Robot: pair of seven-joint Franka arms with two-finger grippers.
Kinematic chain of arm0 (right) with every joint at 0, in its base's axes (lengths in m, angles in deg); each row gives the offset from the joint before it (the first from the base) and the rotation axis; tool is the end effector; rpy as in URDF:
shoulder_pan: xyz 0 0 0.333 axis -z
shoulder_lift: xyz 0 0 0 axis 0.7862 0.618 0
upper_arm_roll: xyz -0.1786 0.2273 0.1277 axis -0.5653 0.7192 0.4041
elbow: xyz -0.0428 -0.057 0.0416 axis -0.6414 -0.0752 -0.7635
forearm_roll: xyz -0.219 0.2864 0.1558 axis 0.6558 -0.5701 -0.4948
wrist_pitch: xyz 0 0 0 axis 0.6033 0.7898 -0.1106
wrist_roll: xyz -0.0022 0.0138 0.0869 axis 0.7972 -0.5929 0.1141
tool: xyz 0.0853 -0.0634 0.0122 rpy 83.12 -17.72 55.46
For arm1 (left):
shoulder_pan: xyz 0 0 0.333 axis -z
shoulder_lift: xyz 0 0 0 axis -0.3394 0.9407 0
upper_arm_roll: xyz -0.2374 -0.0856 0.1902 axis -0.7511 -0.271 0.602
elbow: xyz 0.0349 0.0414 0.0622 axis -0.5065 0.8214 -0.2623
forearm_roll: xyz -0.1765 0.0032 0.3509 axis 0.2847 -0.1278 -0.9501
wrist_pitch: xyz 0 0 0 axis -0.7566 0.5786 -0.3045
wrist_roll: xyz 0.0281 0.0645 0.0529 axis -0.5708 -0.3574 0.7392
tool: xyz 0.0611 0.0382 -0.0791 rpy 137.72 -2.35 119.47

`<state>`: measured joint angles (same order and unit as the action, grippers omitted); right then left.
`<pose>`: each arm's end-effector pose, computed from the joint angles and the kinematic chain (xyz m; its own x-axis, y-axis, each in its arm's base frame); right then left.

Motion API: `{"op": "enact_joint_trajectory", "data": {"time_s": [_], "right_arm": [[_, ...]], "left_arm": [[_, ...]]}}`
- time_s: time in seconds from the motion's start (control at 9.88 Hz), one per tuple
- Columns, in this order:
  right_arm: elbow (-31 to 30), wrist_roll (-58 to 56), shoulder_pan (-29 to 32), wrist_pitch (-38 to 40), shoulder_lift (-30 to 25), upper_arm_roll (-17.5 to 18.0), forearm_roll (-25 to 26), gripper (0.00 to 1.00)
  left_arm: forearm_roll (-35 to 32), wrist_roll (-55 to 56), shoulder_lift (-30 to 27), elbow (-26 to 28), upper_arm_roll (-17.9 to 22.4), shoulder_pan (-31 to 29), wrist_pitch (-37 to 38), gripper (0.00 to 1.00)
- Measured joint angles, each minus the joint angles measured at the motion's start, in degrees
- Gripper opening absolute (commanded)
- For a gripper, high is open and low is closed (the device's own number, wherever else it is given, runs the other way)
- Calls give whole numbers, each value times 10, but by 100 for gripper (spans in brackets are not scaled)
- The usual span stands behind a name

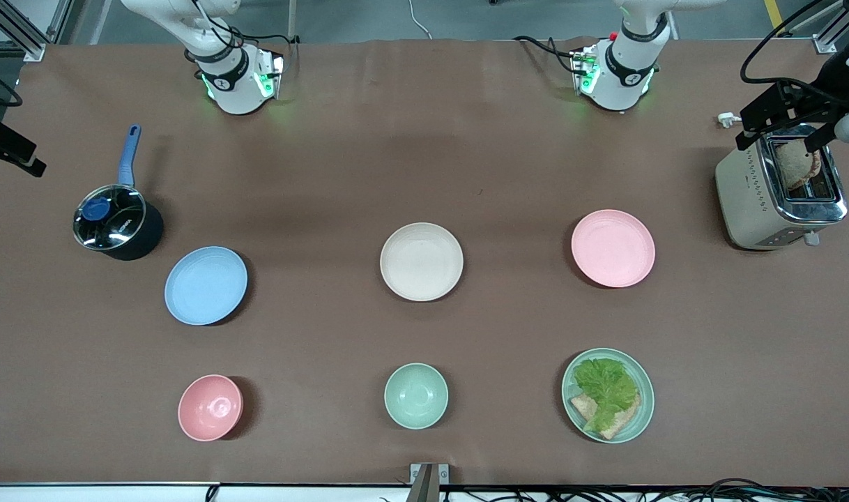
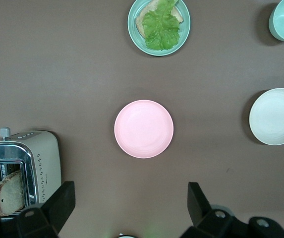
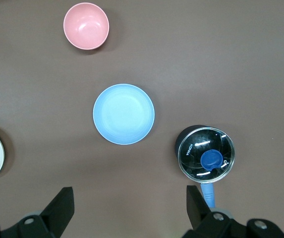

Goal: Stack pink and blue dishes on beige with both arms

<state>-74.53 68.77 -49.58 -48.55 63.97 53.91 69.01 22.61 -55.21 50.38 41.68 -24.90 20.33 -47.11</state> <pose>0.5314 -0.0467 0.6718 0.9901 -0.1381 0.0242 -0.1381 -0.9904 0.0009 0.5202 -0.0632 0.6936 0.9989 -0.0372 0.0271 -0.0383 -0.9985 0.0387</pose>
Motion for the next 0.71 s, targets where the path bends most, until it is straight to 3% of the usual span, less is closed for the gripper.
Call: {"op": "enact_joint_trajectory", "data": {"time_s": [0.51,0.71], "right_arm": [[-1,-2,0,-1,2,1,0,100],[-6,-3,0,-5,23,3,-6,100]], "left_arm": [[0,-2,3,9,18,-1,0,100],[13,-16,21,51,33,-2,-45,100]]}}
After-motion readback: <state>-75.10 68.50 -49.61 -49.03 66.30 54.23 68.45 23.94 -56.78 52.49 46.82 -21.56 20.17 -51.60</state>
